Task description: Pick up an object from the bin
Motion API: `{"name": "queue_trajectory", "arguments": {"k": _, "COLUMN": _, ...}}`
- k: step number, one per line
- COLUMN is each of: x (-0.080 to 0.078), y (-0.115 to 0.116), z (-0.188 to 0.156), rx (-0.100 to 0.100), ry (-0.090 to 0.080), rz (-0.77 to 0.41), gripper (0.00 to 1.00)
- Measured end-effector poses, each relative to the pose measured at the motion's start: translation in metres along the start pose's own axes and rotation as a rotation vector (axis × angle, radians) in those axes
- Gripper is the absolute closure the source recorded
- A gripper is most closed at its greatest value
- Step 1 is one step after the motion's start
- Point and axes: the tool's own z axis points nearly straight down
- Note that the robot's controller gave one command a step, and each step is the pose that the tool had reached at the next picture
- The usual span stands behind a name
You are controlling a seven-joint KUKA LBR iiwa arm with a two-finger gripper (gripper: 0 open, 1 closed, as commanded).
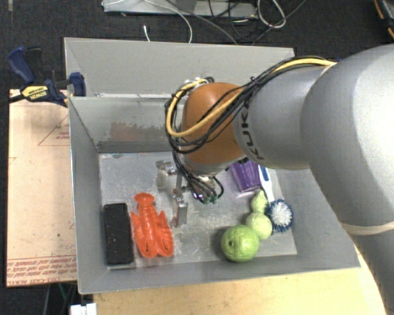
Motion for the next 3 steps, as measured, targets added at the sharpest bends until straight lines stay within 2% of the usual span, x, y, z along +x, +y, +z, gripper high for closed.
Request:
{"name": "queue_trajectory", "arguments": {"k": 1, "x": -0.004, "y": 0.022, "z": -0.107, "rx": -0.002, "ry": 0.001, "rz": 0.205, "gripper": 0.0}}
{"name": "queue_trajectory", "arguments": {"k": 2, "x": -0.002, "y": 0.017, "z": -0.085, "rx": 0.0, "ry": 0.007, "rz": -0.005, "gripper": 0.0}}
{"name": "queue_trajectory", "arguments": {"k": 3, "x": -0.003, "y": 0.044, "z": -0.052, "rx": -0.004, "ry": -0.005, "rz": 0.099, "gripper": 0.0}}
